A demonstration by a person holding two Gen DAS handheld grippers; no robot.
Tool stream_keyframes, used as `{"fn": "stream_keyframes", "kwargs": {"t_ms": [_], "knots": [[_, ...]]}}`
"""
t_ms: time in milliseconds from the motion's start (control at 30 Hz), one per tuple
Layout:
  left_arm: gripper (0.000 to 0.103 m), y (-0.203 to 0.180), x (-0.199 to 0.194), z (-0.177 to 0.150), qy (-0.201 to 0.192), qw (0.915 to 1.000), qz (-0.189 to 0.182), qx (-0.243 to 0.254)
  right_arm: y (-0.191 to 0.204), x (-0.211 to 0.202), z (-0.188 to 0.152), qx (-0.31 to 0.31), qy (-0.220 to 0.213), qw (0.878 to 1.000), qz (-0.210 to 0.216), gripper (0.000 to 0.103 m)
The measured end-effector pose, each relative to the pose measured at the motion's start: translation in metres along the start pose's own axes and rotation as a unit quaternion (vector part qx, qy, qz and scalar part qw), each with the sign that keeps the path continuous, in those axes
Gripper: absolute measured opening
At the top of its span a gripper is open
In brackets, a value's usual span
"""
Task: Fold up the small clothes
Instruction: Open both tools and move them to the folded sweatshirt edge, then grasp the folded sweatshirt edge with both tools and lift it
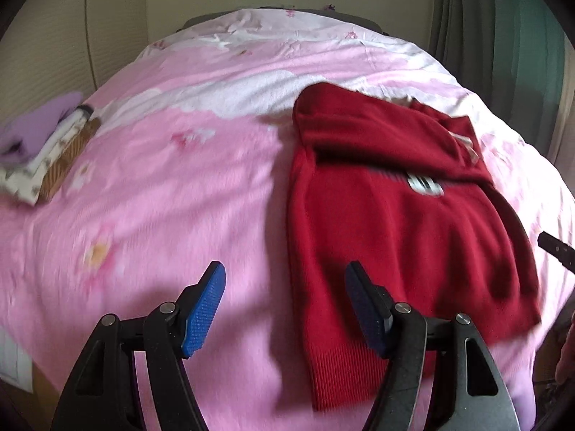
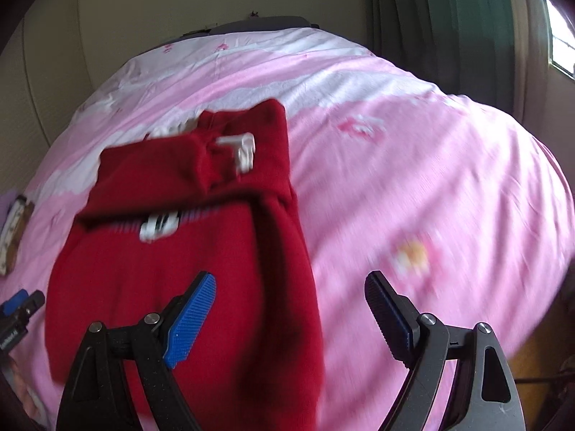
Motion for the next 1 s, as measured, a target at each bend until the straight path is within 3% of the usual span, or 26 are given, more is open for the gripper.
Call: {"fn": "stream_keyframes", "kwargs": {"t_ms": [233,367,533,767,867,933,1000], "knots": [[0.068,-0.005,-0.016,-0.048,-0.003,0.9989,-0.034,-0.032,-0.019,-0.028,-0.043,0.013,0.0,1.0,-0.001,0.085],[0.068,-0.014,-0.013,-0.054,-0.012,0.9985,-0.043,-0.032,-0.03,-0.031,-0.056,0.022,0.002,1.0,-0.007,0.083],[0.056,-0.009,-0.006,-0.065,-0.007,0.9983,-0.037,-0.045,-0.025,-0.027,-0.064,0.02,0.012,1.0,0.012,0.067],[0.054,-0.005,-0.005,-0.068,-0.012,0.9967,-0.044,-0.067,-0.014,-0.006,-0.083,0.034,0.049,0.997,0.047,0.065],[0.042,-0.009,-0.002,-0.071,-0.006,0.9959,-0.054,-0.072,-0.018,0.004,-0.088,0.063,0.066,0.994,0.061,0.057],[0.028,-0.013,-0.002,-0.072,-0.004,0.9962,-0.057,-0.066,-0.018,0.006,-0.089,0.073,0.069,0.992,0.076,0.055],[0.023,-0.016,-0.002,-0.073,-0.002,0.9965,-0.058,-0.06,-0.018,0.009,-0.09,0.082,0.078,0.99,0.089,0.053]]}}
Point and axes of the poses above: each gripper's, at about its wrist camera, not at the fingertips, and x roughly the way its jaws point, y to its left, z to its top, the point moved 6 cm from there along x, roughly the way its jaws point, and after that the axes turned 2 degrees about -y, right-handed, at the moved point
